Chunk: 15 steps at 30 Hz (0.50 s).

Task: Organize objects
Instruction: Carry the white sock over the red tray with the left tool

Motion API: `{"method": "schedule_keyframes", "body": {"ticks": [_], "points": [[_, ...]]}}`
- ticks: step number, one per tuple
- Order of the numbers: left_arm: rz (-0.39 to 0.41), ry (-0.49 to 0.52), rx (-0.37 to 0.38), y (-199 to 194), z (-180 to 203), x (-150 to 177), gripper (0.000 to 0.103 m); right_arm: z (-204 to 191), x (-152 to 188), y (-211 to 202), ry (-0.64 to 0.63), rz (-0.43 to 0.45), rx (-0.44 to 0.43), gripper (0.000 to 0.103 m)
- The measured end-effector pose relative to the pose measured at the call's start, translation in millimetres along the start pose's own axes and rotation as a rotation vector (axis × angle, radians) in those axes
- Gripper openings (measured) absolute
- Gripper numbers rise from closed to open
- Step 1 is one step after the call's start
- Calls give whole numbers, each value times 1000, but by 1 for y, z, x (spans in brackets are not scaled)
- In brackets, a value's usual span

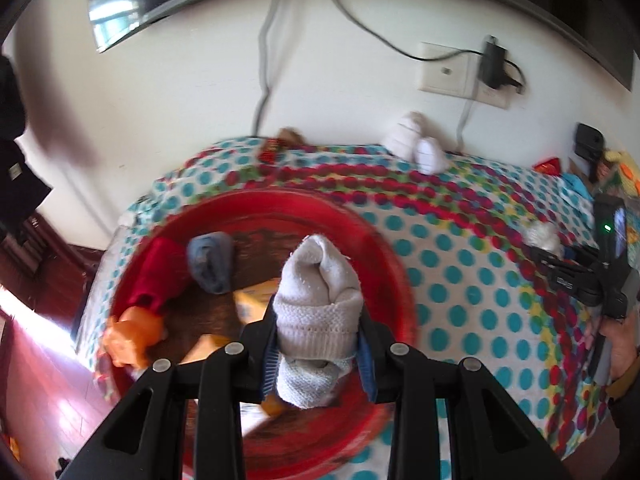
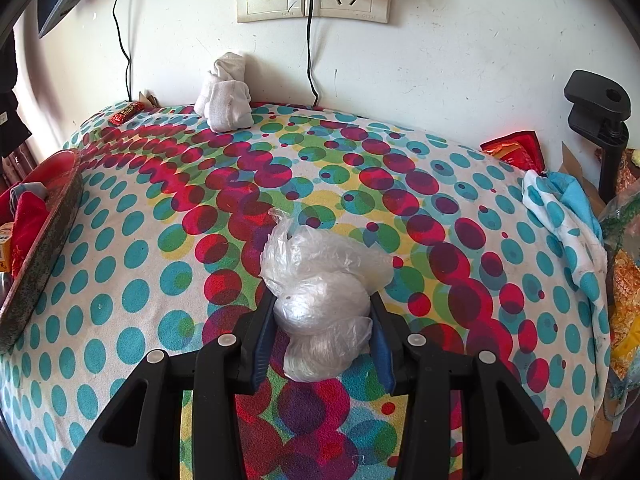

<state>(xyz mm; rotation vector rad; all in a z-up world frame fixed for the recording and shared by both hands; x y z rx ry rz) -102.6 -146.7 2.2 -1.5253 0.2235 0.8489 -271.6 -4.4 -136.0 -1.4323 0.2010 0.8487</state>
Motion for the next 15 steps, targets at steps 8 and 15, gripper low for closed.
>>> {"method": "schedule_keyframes", "body": {"ticks": [8, 15], "points": [[3, -132, -93, 11, -86, -19, 33, 0, 0, 0, 1, -1, 2, 40], [-47, -192, -102, 37, -131, -21, 33, 0, 0, 0, 1, -2, 5, 40]]}}
Point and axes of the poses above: each gripper's, at about its wrist camera, not at the fingertips, and y roughly the way its jaws point, z to its right, x to its underside, the point moved 1 cm from there along y, roughly the way its jaws point, and after that the axes turned 15 degrees about -y, right-handed, at the moved point
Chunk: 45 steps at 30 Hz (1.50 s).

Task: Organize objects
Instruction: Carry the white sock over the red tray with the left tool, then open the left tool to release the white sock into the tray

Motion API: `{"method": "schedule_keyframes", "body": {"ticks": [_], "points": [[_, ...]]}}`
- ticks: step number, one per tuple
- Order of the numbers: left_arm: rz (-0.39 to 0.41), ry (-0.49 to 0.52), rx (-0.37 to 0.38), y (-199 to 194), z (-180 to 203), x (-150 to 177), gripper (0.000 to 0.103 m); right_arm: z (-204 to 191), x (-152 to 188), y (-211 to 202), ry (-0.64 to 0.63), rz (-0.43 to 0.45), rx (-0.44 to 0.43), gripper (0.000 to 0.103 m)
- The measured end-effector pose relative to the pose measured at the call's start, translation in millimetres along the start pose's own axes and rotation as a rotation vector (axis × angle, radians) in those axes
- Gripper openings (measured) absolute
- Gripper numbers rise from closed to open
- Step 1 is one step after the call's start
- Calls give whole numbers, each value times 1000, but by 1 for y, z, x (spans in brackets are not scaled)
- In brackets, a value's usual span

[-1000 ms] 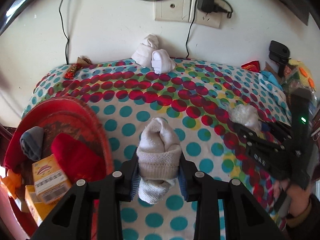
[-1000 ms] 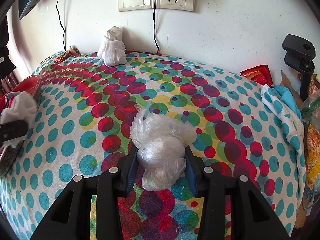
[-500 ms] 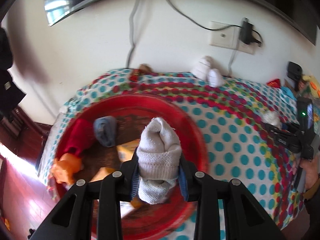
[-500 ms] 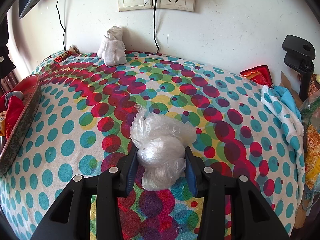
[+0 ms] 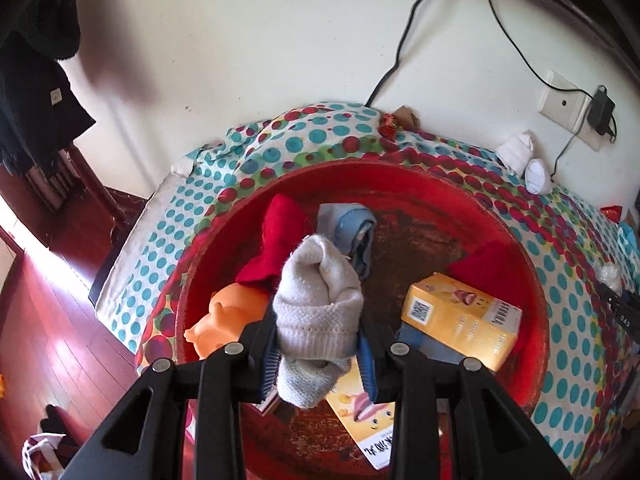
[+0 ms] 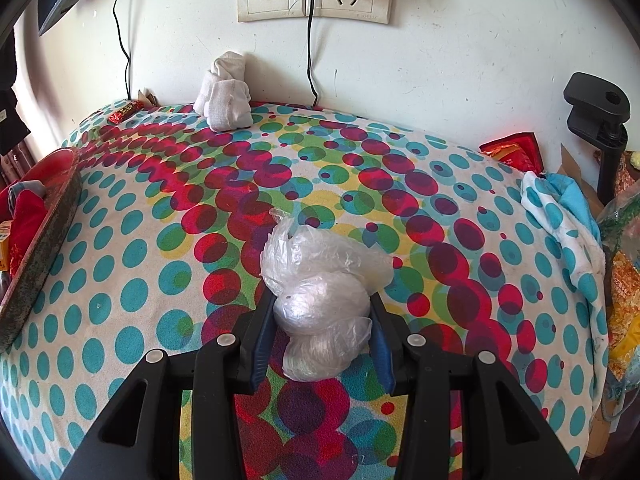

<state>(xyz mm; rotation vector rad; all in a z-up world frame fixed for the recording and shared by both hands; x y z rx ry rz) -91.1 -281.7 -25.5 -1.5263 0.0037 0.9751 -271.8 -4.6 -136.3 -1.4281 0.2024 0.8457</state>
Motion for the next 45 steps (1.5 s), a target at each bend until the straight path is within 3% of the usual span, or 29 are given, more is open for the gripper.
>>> {"method": "schedule_keyframes", "body": {"ticks": [19, 29, 45], "points": [[-71, 50, -9, 40, 8, 16, 38, -2, 0, 0, 0, -3, 11, 40], [-77, 58, -5, 22, 4, 25, 54, -4, 0, 0, -12, -5, 28, 41], [41, 15, 25, -43, -3, 45, 54, -5, 0, -4, 4, -18, 10, 36]]}}
Point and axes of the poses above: each gripper's, at about its wrist camera, not at the fingertips, and y roughly the way its jaws point, z to its right, x to its underside, the point moved 1 cm from there along y, roughly the way its jaws point, and after that the axes turned 15 degrees about -y, right-handed, at the moved point
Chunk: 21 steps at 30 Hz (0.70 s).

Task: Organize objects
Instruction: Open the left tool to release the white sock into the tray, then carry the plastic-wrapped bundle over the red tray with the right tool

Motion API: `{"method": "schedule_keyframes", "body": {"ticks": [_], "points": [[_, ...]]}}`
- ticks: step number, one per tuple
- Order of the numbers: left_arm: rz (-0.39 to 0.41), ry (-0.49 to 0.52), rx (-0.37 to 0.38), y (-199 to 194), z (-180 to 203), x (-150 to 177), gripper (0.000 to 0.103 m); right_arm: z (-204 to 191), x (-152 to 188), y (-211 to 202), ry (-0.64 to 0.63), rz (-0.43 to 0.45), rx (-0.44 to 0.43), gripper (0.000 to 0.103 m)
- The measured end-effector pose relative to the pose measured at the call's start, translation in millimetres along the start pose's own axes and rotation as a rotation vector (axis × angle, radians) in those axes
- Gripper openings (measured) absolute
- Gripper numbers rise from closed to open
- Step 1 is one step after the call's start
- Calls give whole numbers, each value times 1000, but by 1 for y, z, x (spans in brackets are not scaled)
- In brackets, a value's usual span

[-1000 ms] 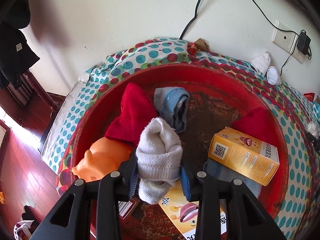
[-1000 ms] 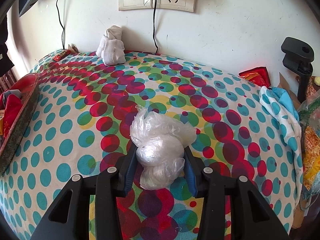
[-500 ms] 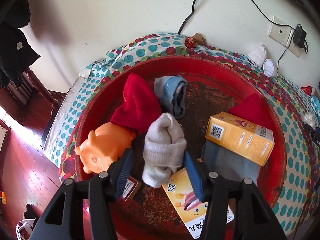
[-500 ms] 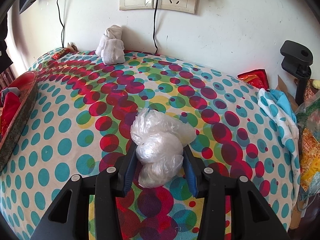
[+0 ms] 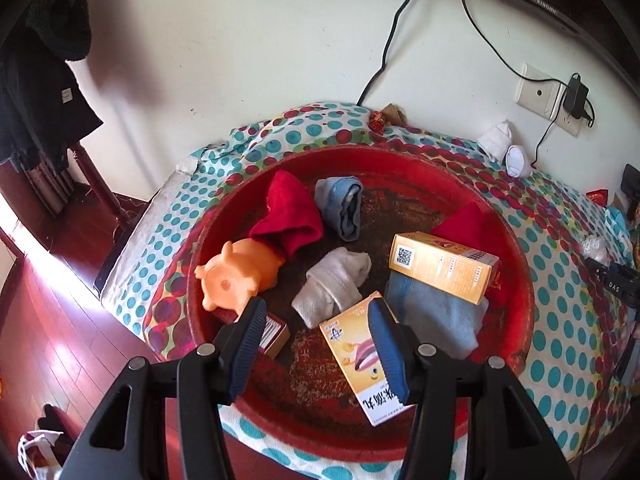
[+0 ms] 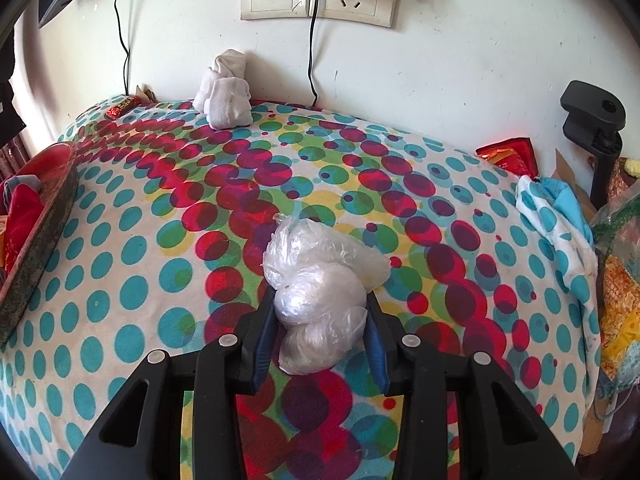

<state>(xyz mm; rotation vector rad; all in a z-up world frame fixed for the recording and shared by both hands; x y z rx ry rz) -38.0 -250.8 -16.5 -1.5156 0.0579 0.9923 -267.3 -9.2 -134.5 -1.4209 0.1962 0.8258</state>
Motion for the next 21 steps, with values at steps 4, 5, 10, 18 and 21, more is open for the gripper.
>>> {"method": "schedule_keyframes", "body": {"ticks": [4, 5, 10, 18, 21], "points": [[37, 32, -39, -10, -1, 14, 54, -6, 1, -16, -15, 19, -23, 36], [41, 38, -46, -11, -2, 18, 54, -8, -1, -23, -21, 32, -33, 36], [31, 40, -35, -15, -4, 32, 54, -31, -20, -50, -42, 84, -132, 36], [-13, -24, 5, -13, -24, 39, 54, -115, -69, -88, -180, 169, -312, 36], [-23, -71, 16, -12, -38, 37, 54, -158, -87, -96, -240, 178, -348, 37]]}}
Point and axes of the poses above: each gripper's, at about its wrist camera, not at the fingertips, and y roughly the way its jaws point, z to its right, x to its underside, the point moved 1 cm from there along y, roughly the way its jaws point, and after that the axes turned 15 degrees about -y, right-handed, at the moved point
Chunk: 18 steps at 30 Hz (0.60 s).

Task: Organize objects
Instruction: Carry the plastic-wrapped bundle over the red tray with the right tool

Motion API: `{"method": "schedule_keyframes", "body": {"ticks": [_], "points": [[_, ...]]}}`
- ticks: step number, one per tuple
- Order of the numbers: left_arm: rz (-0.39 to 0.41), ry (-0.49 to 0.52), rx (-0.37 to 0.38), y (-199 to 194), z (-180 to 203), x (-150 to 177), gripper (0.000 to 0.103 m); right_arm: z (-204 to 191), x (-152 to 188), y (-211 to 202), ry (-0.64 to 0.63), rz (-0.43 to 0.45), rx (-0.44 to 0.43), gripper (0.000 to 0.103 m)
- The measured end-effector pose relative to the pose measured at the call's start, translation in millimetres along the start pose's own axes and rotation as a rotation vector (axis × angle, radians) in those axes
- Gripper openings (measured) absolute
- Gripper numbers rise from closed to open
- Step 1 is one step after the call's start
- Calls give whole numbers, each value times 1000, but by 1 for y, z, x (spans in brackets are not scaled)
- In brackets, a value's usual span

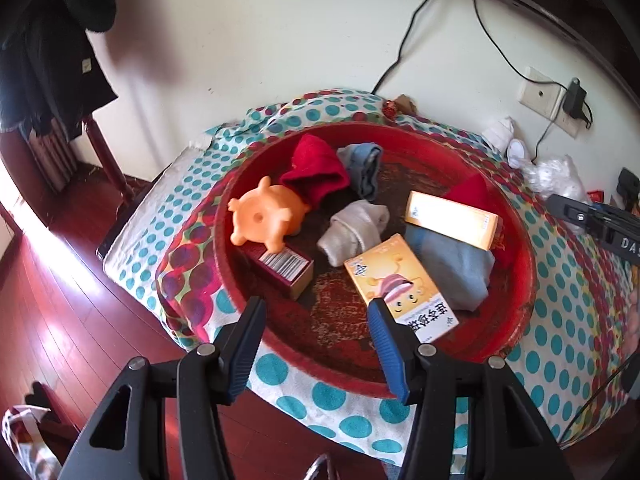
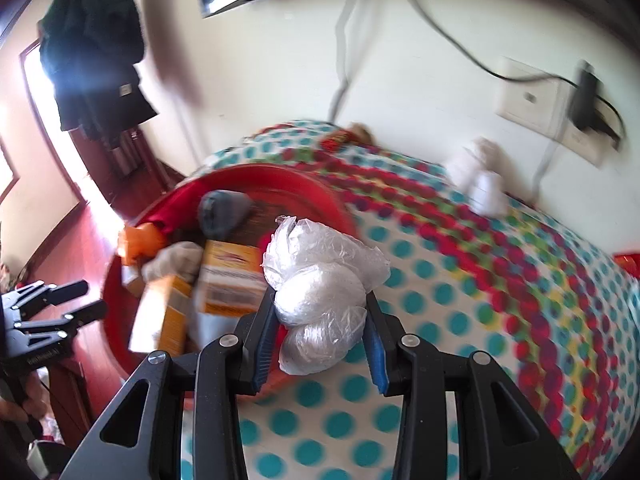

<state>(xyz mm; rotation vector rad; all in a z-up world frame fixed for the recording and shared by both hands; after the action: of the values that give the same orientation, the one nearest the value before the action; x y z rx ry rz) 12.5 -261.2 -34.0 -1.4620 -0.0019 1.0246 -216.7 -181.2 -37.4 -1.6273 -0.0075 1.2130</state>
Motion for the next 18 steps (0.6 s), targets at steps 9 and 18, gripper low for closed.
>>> {"method": "schedule_keyframes", "body": {"ticks": [9, 18], "points": [[41, -16, -91, -5, -25, -7, 54, -79, -46, 52, -109, -62, -33, 38], [71, -4, -152, -7, -25, -9, 54, -113, -60, 100, -137, -147, 19, 39]]}}
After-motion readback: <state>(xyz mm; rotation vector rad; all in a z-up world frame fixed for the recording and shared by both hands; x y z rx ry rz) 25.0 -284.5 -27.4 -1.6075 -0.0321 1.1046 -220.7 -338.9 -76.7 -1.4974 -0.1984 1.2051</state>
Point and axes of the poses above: each gripper's, at about its wrist camera, not at the fingertips, and y roughly the way its jaws point, z to its right, x to its underside, the point moved 1 cm from there along y, roughly the way its jaws point, and after that the axes turned 15 degrees about -y, right-handed, at the moved point
